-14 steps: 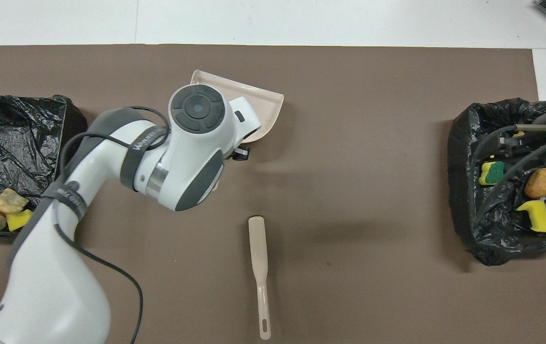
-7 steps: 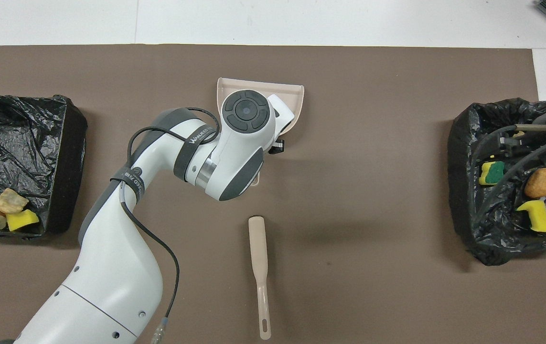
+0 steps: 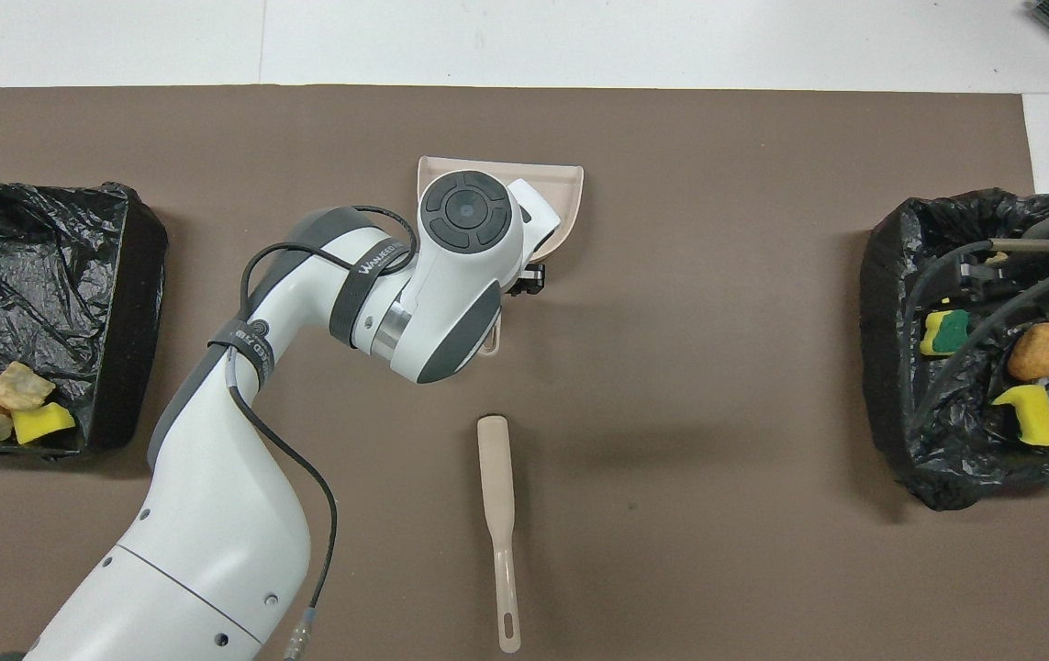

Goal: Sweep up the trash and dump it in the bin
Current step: 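Bring the empty dustpan back and set it on the table with the left gripper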

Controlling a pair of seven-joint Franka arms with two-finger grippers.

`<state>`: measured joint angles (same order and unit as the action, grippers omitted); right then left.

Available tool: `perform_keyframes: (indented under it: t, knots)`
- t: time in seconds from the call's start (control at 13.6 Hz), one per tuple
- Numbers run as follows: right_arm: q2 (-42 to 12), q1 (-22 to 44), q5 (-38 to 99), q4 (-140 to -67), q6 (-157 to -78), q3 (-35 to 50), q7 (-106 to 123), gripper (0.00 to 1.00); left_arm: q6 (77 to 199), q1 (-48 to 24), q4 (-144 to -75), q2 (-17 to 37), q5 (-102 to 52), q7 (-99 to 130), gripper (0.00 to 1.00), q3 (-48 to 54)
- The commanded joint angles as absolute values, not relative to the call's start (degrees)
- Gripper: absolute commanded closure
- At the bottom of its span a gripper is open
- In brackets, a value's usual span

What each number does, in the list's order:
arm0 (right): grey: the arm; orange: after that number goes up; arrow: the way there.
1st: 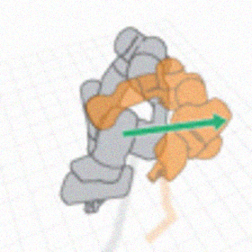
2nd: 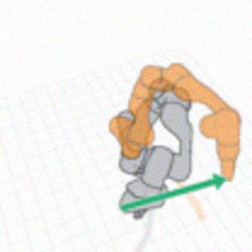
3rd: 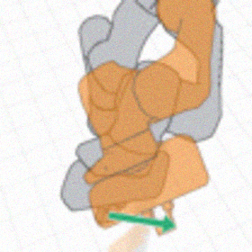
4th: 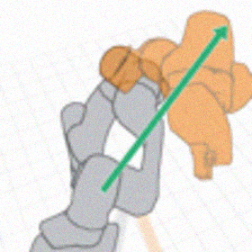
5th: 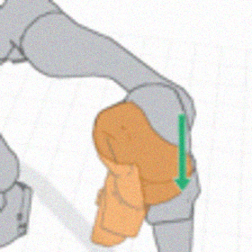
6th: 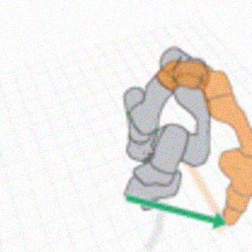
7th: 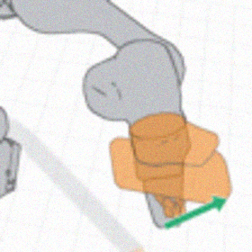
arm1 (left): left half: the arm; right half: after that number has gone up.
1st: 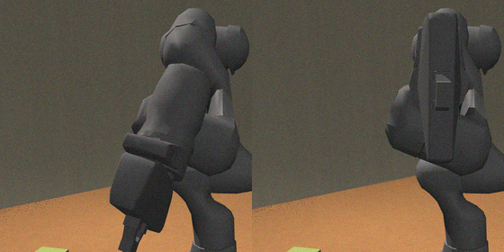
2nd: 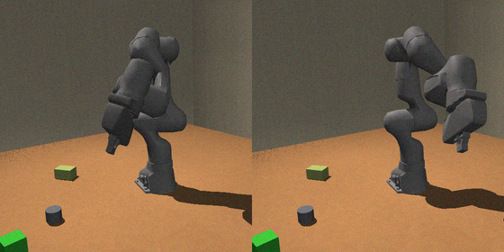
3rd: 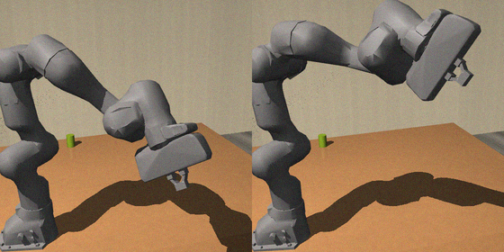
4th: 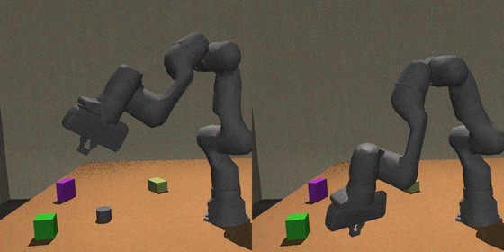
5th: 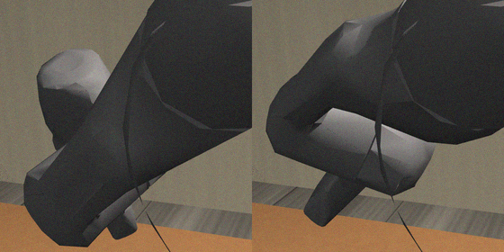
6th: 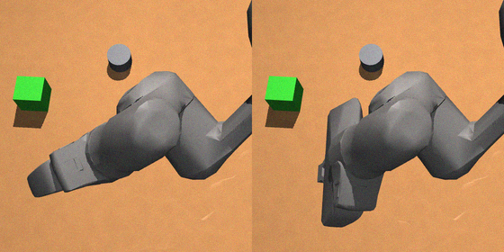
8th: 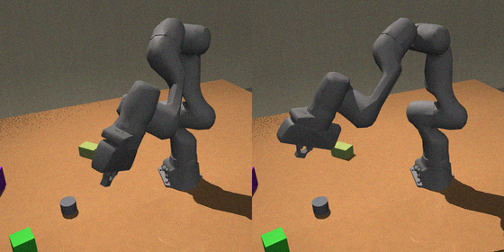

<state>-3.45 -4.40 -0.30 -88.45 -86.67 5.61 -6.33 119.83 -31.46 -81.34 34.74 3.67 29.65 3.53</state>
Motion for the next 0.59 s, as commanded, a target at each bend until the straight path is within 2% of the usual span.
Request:
perform_keyframes:
  t: [0.0, 0.29, 0.51]
  knots:
    - [-3.96, -5.01, 0.79, -87.63, -87.1, 5.89, -5.54, 0.0, 119.88, -29.02, -85.33, 29.12, 3.25, 28.74, 0.0, 2.73]
    - [-3.96, -5.01, 0.79, -87.63, -87.1, 5.89, -5.54, 0.0, 119.71, -23.92, -95.34, 17.25, 4.3, 22.35, 0.0, 2.2]
    - [-3.96, -5.01, 0.79, -87.63, -87.1, 5.89, -5.54, 0.0, 115.51, -17.6, -99.57, 8.64, 5.01, 14.1, 0.0, 2.37]
